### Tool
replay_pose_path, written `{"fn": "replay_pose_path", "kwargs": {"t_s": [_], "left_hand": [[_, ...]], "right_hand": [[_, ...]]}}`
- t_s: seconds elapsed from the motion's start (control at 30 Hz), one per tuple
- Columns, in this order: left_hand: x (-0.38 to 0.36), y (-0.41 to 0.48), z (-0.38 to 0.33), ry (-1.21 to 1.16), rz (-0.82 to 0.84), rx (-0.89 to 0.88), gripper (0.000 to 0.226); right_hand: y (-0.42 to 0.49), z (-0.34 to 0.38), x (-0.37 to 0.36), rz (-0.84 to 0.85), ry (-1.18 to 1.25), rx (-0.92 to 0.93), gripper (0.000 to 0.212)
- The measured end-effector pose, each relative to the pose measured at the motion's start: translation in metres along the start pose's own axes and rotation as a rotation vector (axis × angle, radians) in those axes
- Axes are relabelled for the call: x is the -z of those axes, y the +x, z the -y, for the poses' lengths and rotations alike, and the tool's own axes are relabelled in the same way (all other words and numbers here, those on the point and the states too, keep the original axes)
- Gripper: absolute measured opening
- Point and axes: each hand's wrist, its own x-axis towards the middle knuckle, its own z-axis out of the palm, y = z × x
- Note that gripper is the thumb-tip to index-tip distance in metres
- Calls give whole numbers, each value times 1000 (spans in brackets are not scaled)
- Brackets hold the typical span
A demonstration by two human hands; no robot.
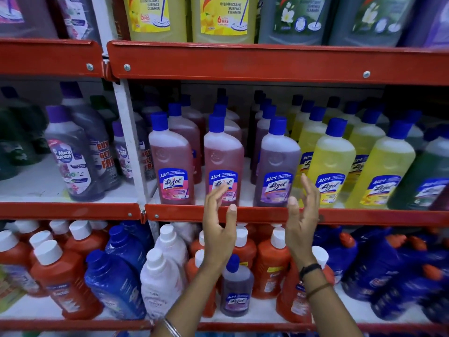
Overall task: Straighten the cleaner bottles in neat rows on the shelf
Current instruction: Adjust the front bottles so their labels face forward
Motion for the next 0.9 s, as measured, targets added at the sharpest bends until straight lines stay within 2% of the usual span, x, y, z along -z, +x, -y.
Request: {"fn": "replay_pose_path", "kwargs": {"t_s": [0.2, 0.33, 0.37, 0.47, 0.67, 0.9], "left_hand": [[-41, 8, -3, -147, 267, 283, 57], [-49, 16, -4, -274, 319, 394, 97], [-49, 16, -3, -281, 332, 396, 101], [-49, 16, -3, -305, 351, 385, 97], [-51, 19, 0, -343, 318, 383, 89], [-56, 17, -1, -331, 264, 375, 78]], "right_hand": [[16, -16, 13, 213, 157, -170, 76], [24, -27, 20, 292, 255, -246, 88], [26, -26, 22, 309, 283, -255, 93], [27, -20, 24, 337, 341, -260, 102], [29, -25, 28, 333, 343, -300, 93], [29, -27, 31, 314, 309, -280, 94]]}}
